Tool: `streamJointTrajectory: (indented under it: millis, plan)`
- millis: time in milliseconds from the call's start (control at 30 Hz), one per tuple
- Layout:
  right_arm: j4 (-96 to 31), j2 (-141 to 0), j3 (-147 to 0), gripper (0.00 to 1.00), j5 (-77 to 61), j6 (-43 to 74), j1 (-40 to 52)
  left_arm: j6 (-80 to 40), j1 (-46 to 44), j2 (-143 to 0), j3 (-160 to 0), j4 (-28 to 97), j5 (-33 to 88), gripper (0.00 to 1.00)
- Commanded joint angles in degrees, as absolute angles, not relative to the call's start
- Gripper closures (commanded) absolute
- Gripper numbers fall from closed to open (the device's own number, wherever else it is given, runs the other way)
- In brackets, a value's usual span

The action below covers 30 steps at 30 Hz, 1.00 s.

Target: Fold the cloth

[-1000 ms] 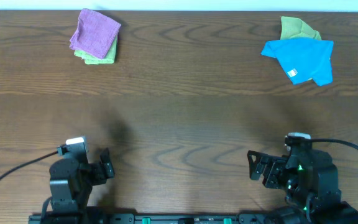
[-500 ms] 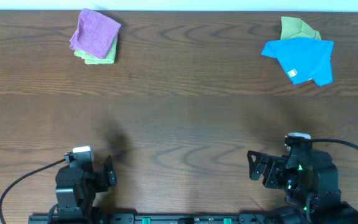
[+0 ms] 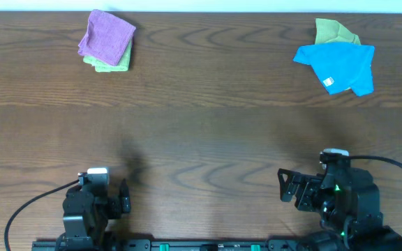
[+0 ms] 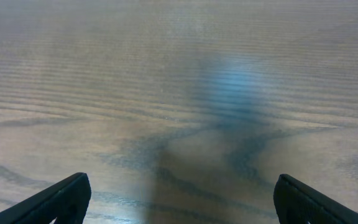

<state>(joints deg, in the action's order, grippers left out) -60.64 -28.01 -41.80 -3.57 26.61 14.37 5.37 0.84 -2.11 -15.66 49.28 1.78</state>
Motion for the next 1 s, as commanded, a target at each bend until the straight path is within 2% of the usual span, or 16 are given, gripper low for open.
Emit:
streamJointTrajectory:
  millis: [0, 967]
  plan:
    - [-60.71, -27.79, -41.71, 0.01, -3.22, 27.40, 13.89, 9.04, 0.62, -0.56, -15.03, 52.49, 1.23, 0.05]
    - [-63.22, -27.73, -41.71, 0.01, -3.42, 27.42, 13.82, 8.99, 0.62, -0.21, -15.00, 52.47, 1.10, 0.05]
